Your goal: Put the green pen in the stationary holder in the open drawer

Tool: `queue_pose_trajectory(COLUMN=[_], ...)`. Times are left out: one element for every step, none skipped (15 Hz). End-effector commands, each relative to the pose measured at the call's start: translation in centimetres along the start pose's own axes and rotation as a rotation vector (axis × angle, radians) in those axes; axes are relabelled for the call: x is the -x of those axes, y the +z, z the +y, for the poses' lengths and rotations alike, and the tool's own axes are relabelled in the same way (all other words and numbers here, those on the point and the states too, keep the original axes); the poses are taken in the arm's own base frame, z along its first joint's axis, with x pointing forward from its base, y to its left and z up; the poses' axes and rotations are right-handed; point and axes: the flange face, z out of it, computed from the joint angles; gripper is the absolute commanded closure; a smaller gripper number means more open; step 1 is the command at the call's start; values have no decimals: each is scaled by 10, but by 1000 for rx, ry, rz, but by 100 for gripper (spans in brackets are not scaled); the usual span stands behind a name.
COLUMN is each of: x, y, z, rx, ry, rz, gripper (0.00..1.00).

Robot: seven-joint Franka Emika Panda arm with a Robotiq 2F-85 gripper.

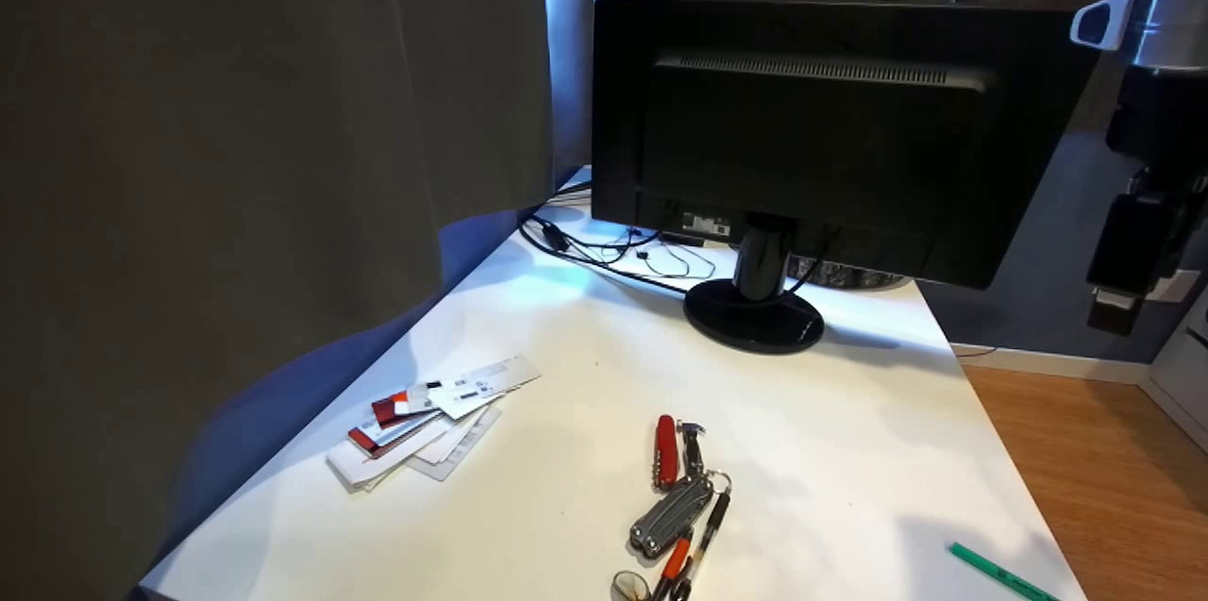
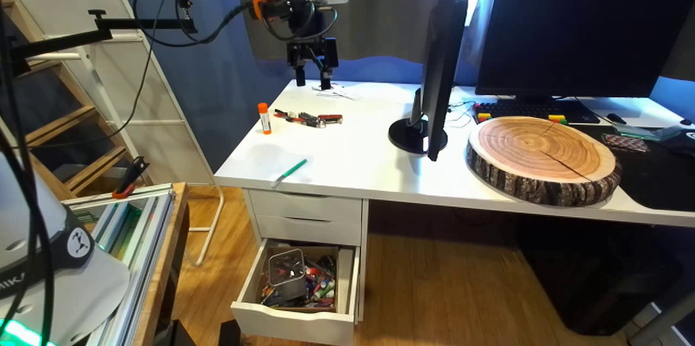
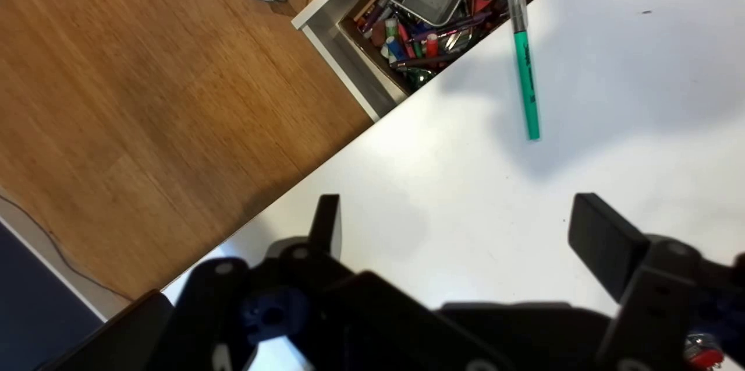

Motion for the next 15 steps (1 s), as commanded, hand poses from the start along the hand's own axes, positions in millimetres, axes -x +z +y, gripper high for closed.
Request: queue_pose_trajectory(x=[0,1,1,2,4,6,7,8,8,10,12,15,17,19,20], y=[4,10,16,24,31,37,45,53,61,73,83,92,102,111,120], z=[-2,-5,-9,-14,-20,-26,-33,-40,-44,-49,-55,-61,-66,-69,-71], rx=[3,-17,-40,-70,-101,-138,-168,-185,-182,-180,-185,-187,-195,-201,-208], ry=[-11,-2,-18,-35,-62,-107,-154,-192,-209,-248,-301,-336,-380,-413,-410], rz=[-21,-25,-40,-71,-85,-88,-96,-100,-107,-102,-91,-88,-91,-88,-102], gripper=[0,0,0,0,0,0,0,0,0,0,0,0,0,0,0])
